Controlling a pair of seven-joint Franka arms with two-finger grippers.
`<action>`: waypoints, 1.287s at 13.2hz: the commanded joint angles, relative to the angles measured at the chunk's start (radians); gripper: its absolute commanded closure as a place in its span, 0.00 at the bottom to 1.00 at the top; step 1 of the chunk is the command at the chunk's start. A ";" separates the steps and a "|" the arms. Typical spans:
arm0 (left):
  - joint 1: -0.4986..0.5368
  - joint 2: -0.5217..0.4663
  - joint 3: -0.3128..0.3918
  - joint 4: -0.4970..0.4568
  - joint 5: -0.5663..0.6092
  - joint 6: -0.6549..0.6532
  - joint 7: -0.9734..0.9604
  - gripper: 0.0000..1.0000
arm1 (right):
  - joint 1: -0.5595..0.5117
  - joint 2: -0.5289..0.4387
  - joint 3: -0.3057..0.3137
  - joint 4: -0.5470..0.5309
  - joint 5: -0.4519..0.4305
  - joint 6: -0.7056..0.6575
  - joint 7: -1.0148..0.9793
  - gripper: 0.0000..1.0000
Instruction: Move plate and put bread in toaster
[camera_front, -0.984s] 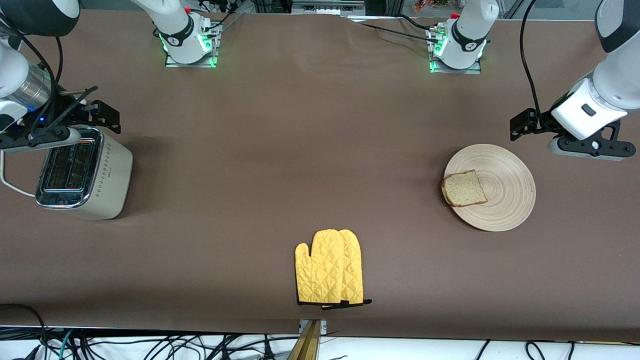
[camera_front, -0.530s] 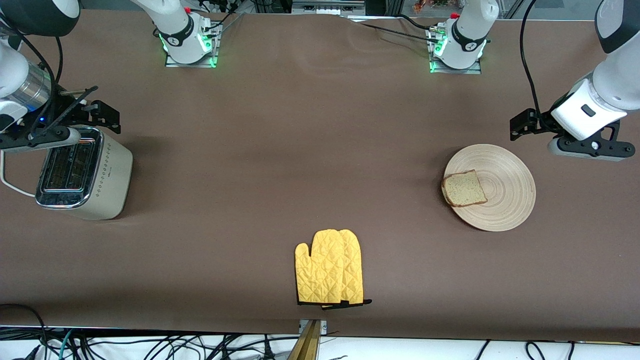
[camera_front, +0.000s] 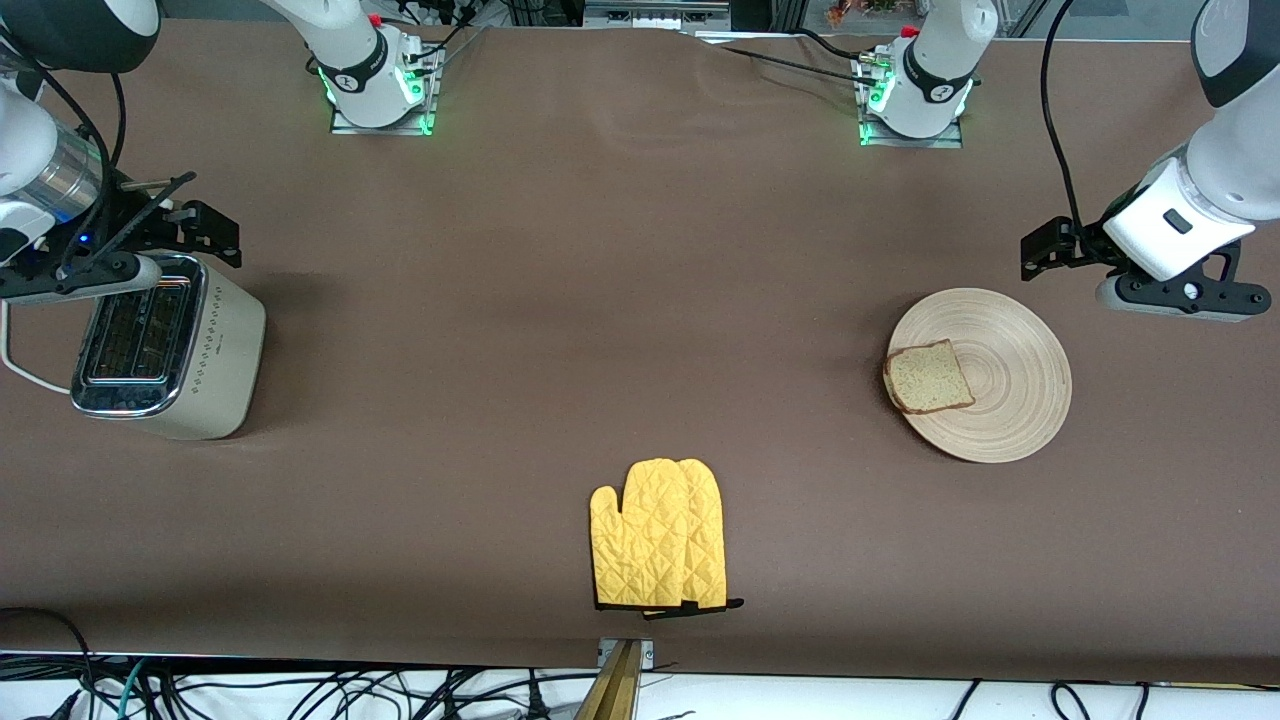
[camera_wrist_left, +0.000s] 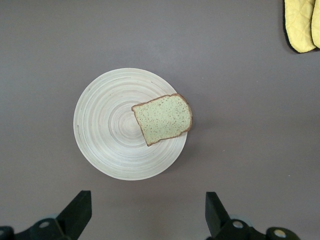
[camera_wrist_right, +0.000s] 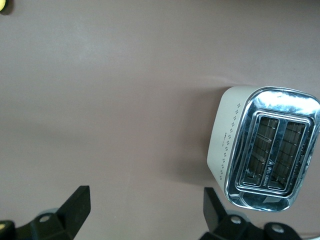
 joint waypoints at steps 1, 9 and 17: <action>0.006 0.013 0.000 0.030 0.012 -0.022 0.000 0.00 | -0.005 -0.023 0.001 -0.017 0.009 0.004 -0.013 0.00; 0.024 0.017 0.000 0.030 -0.019 -0.022 0.000 0.00 | -0.004 -0.018 -0.001 -0.019 0.009 0.009 -0.013 0.00; 0.115 0.034 0.000 0.030 -0.117 -0.024 0.016 0.00 | -0.004 -0.020 -0.001 -0.019 0.009 0.007 -0.013 0.00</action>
